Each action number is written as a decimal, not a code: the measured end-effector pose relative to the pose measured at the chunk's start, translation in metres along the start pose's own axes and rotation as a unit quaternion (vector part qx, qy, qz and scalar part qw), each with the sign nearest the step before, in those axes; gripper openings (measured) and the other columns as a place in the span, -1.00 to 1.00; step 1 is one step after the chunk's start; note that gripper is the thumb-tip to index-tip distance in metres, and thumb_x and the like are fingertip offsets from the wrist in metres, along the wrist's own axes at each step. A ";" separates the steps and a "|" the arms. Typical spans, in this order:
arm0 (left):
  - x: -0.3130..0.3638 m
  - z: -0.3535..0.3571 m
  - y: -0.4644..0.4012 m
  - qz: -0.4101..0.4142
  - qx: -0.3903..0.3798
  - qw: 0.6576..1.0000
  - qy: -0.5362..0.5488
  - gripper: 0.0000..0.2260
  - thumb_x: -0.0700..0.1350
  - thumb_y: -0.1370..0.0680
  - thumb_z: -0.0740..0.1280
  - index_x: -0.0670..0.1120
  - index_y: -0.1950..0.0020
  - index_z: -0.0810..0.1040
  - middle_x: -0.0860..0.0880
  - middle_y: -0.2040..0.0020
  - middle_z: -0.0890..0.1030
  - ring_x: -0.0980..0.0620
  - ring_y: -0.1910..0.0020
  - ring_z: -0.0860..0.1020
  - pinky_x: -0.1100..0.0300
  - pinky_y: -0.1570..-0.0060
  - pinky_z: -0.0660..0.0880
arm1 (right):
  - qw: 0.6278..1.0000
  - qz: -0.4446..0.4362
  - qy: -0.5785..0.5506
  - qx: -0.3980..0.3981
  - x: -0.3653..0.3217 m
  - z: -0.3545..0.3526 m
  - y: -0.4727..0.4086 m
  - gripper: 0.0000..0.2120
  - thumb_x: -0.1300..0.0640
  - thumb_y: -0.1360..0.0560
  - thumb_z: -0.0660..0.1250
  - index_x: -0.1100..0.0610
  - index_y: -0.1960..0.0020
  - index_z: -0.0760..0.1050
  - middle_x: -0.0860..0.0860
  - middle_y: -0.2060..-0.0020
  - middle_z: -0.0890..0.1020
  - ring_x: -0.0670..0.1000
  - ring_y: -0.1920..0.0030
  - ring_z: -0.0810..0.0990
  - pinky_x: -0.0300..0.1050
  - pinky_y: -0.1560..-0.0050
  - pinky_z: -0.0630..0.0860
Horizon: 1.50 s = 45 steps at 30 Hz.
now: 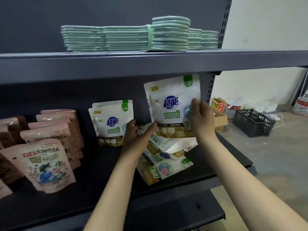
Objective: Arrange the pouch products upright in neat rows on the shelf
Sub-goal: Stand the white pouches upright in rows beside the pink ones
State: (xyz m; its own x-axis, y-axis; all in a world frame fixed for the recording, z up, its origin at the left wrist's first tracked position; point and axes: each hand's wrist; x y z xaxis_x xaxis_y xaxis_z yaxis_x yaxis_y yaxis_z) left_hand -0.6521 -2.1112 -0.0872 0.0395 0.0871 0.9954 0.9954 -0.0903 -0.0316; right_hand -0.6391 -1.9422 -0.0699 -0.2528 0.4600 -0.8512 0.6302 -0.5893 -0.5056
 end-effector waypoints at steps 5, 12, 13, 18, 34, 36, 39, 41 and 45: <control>0.003 0.002 0.012 0.030 -0.023 0.999 -0.004 -0.49 0.03 -0.37 0.46 0.01 -0.27 0.43 0.08 -0.14 0.58 0.09 -0.12 0.54 0.15 -0.10 0.47 | 0.910 0.245 -0.288 -0.171 0.000 -0.011 0.014 -0.76 0.04 -0.62 0.14 0.13 0.14 0.42 0.03 0.30 0.62 0.00 0.30 0.63 -0.14 0.29 0.56; -0.010 -0.012 0.031 0.027 -0.025 0.999 0.007 -0.76 -0.09 -0.41 0.45 0.00 -0.06 0.59 0.04 0.03 0.68 0.07 0.02 0.63 0.16 -0.03 0.53 | 0.866 0.296 -0.326 -0.236 0.011 0.004 0.038 -0.77 0.04 -0.62 0.14 0.15 0.07 0.47 0.06 0.26 0.67 -0.01 0.30 0.68 -0.16 0.33 0.56; -0.012 -0.015 0.032 0.032 -0.017 0.999 0.008 -0.79 -0.09 -0.41 0.44 0.02 -0.04 0.58 0.04 0.03 0.67 0.08 0.03 0.63 0.18 0.00 0.53 | 0.868 0.295 -0.314 -0.246 0.011 0.006 0.040 -0.77 0.03 -0.62 0.13 0.15 0.06 0.47 0.06 0.25 0.66 -0.01 0.30 0.67 -0.16 0.34 0.56; -0.020 -0.033 0.029 0.064 0.051 0.997 0.004 -0.82 -0.14 -0.42 0.43 0.02 0.00 0.59 0.13 0.15 0.64 0.18 0.14 0.60 0.33 0.18 0.52 | 0.893 0.232 -0.139 -0.359 0.014 0.021 0.047 -0.69 -0.17 -0.52 0.23 0.09 0.01 0.42 0.03 0.07 0.58 0.00 0.05 0.59 0.00 0.02 0.56; -0.055 -0.106 -0.014 0.060 0.225 0.923 -0.305 -0.52 0.04 -0.51 0.28 -0.12 -0.36 0.28 -0.18 -0.18 0.55 -0.17 -0.15 0.51 0.04 -0.08 0.47 | 0.920 -0.011 0.202 -0.335 0.005 0.123 0.058 -0.67 0.09 -0.61 0.12 0.32 -0.09 0.53 0.22 -0.06 0.56 0.18 -0.12 0.53 -0.08 0.00 0.41; -0.060 -0.108 -0.018 0.029 0.253 0.895 -0.367 -0.45 0.08 -0.52 0.25 -0.11 -0.43 0.21 -0.22 -0.34 0.39 -0.22 -0.31 0.37 -0.04 -0.22 0.38 | 0.921 0.007 0.187 -0.342 0.008 0.133 0.058 -0.70 0.12 -0.59 0.16 0.32 -0.06 0.54 0.20 -0.01 0.59 0.16 -0.05 0.55 -0.11 0.05 0.42; -0.066 -0.106 -0.023 0.010 0.269 0.891 -0.366 -0.45 0.02 -0.52 0.26 -0.21 -0.41 0.22 -0.24 -0.35 0.35 -0.23 -0.32 0.33 -0.05 -0.25 0.33 | 0.938 0.043 0.122 -0.321 0.018 0.144 0.060 -0.80 0.18 -0.54 0.26 0.29 -0.01 0.58 0.16 0.09 0.62 0.11 0.05 0.59 -0.09 0.11 0.52; -0.074 -0.104 -0.028 0.001 0.259 0.909 -0.327 -0.50 -0.04 -0.53 0.26 -0.26 -0.38 0.23 -0.26 -0.30 0.40 -0.24 -0.27 0.39 -0.04 -0.19 0.37 | 0.938 0.058 0.125 -0.317 0.020 0.146 0.062 -0.82 0.21 -0.54 0.24 0.28 0.00 0.57 0.16 0.11 0.61 0.06 0.15 0.55 -0.25 0.32 0.43; -0.089 -0.101 -0.037 0.010 0.240 0.943 -0.231 -0.56 -0.17 -0.56 0.20 -0.28 -0.38 0.20 -0.27 -0.24 0.47 -0.23 -0.20 0.48 -0.02 -0.13 0.46 | 0.936 0.051 0.153 -0.313 0.028 0.149 0.060 -0.78 0.22 -0.55 0.16 0.24 0.11 0.57 0.16 0.18 0.63 0.06 0.23 0.55 -0.23 0.40 0.34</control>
State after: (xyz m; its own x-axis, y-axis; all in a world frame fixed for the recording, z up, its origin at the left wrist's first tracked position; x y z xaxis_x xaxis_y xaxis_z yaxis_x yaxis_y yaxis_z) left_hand -0.7013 -2.2160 -0.1654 -0.0185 0.5233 0.8520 0.9144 0.3535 -0.1972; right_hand -0.7179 -2.0631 -0.1450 -0.0064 0.6485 -0.7612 0.9702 -0.1803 -0.1617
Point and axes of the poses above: each hand's wrist, its own y-axis away from the middle knuckle, its own z-axis out of the palm, x = y × z
